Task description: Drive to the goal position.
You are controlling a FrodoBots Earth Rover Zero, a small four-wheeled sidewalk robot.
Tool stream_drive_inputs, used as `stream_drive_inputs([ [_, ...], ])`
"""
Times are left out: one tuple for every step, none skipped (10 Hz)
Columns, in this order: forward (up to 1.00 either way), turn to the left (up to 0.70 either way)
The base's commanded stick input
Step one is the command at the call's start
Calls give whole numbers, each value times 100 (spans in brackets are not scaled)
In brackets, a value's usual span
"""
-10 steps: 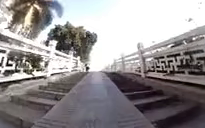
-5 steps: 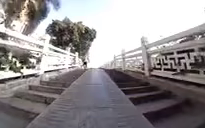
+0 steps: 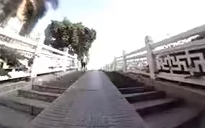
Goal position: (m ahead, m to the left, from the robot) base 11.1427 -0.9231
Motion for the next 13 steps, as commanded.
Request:
stream_drive_inputs([
  [70, 13],
  [70, 5],
  [70, 0],
  [70, 0],
  [70, 0],
  [70, 0],
  [70, 0],
  [70, 0],
  [70, 0],
  [70, 0],
  [70, 0],
  [70, 0],
  [70, 0],
])
